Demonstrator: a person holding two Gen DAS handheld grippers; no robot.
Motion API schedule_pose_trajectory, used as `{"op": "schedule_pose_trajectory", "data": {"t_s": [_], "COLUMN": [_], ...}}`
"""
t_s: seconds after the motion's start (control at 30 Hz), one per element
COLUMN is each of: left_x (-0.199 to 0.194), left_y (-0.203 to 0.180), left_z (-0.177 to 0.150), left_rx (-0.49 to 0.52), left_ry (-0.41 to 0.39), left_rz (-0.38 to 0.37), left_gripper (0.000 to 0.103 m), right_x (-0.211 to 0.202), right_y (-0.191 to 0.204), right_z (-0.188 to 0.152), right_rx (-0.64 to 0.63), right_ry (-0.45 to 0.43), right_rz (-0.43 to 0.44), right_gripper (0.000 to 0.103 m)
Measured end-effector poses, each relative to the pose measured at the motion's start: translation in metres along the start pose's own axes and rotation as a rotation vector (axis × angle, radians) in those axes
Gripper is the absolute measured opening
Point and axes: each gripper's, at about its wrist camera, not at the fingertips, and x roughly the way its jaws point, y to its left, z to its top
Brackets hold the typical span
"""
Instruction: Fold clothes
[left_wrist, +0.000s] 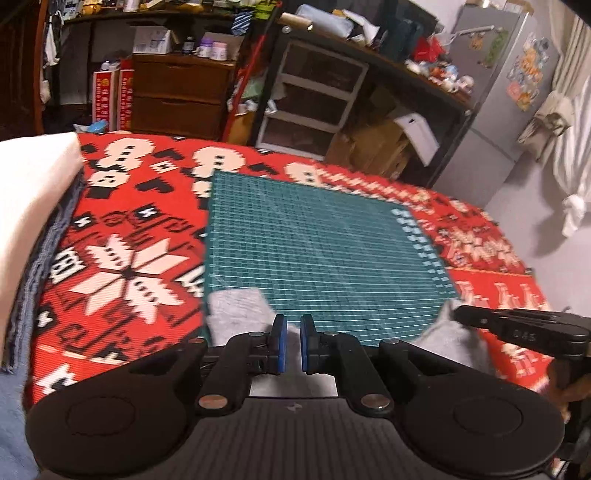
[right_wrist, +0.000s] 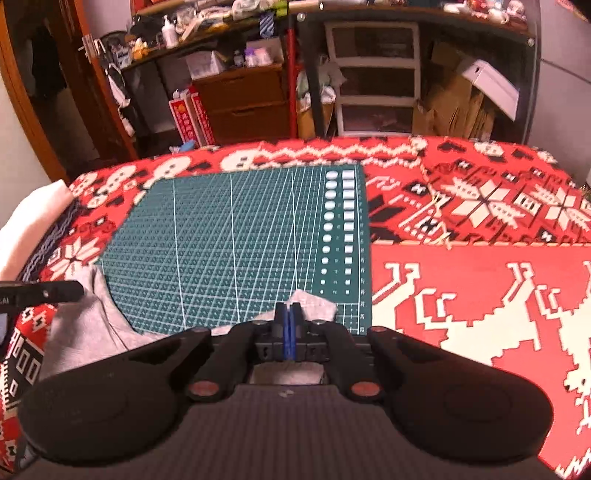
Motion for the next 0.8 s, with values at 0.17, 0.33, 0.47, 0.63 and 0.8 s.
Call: {"op": "schedule_pose_trajectory", "data": {"t_s": [0.17, 0.33, 0.47, 0.63, 0.8], "left_x": [0.015, 0.021, 0.023, -0.001, 0.014], "left_y": [0.011, 0.013, 0.015, 0.016, 0.028], "left_z": [0.0, 0.008, 0.015, 0.017, 0.016], "left_rx": [-0.014, -0.022, -0.033, -0.051, -0.062], "left_ry": [0.019, 0.02, 0.023, -0.019, 0.025], "left_rz": [-0.005, -0.01, -0.023, -0.049, 0.019], "left_gripper": [0.007, 0.007, 0.007, 0.007, 0.007], "right_x": [0.009, 0.013, 0.002, -0.004, 0.004], "right_y": [-0.002, -0.004, -0.01, -0.019, -0.026], "right_z": [0.004, 0.01, 0.013, 0.006, 0.004], "right_rx": [-0.006, 0.014, 0.039, 0.042, 0.065], "right_ry": [0.005, 0.001, -0.022, -0.001, -0.014], "right_rz": [-0.011, -0.014, -0.026, -0.03, -0.031], "right_gripper": [0.0, 0.0, 0.001, 0.001, 0.001]}}
